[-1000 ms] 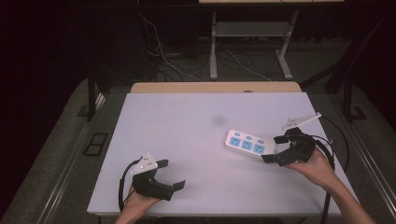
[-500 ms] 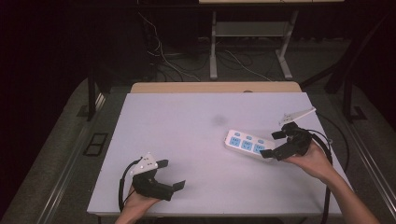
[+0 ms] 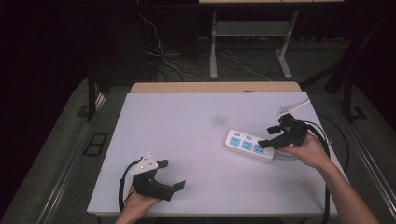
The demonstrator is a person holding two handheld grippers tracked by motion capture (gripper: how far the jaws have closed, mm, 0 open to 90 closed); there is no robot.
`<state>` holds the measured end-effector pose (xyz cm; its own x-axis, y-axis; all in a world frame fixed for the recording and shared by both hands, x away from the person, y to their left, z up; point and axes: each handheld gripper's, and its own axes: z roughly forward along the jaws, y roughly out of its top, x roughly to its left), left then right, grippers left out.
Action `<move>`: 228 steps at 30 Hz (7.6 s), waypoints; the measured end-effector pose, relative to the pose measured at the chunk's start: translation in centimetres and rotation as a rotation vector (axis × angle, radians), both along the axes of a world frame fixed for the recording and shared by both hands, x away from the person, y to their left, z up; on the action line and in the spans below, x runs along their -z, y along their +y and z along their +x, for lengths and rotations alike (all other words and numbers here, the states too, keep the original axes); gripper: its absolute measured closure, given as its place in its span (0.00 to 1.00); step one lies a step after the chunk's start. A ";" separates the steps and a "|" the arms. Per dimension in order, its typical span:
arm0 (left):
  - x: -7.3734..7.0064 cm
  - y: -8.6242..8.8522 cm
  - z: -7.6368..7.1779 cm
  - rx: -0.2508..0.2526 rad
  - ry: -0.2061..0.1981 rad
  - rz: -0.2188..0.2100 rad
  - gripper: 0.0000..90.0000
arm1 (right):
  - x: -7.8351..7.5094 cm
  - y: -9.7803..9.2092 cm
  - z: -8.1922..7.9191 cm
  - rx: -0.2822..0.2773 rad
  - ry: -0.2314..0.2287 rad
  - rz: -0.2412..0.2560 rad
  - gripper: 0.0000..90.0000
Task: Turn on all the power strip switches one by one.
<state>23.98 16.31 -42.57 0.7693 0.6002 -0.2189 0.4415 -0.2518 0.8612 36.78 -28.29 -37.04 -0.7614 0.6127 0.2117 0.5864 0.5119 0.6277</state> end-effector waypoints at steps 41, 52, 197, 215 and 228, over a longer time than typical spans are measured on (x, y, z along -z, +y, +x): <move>0.0 0.0 0.0 0.000 -0.005 -0.002 0.00 | 3.4 -0.5 3.4 -0.010 0.066 -0.026 1.00; 0.0 -0.1 0.0 0.003 -0.002 -0.001 0.00 | 4.3 -0.8 3.3 0.017 0.064 -0.012 1.00; 0.1 -0.2 -0.1 0.021 0.000 0.012 0.00 | 4.7 3.0 5.3 -0.059 0.056 0.010 1.00; 0.1 -0.2 -0.2 0.020 -0.003 0.011 0.00 | 5.1 2.8 5.1 -0.052 0.042 0.028 1.00; 0.0 -0.2 -0.2 0.021 -0.004 0.012 0.00 | 4.9 3.1 5.1 -0.059 0.040 0.003 1.00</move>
<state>23.79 16.11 -42.62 0.7824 0.5869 -0.2085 0.4327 -0.2714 0.8597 41.92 -25.22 -41.96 -0.7870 0.5665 0.2444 0.5801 0.5445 0.6058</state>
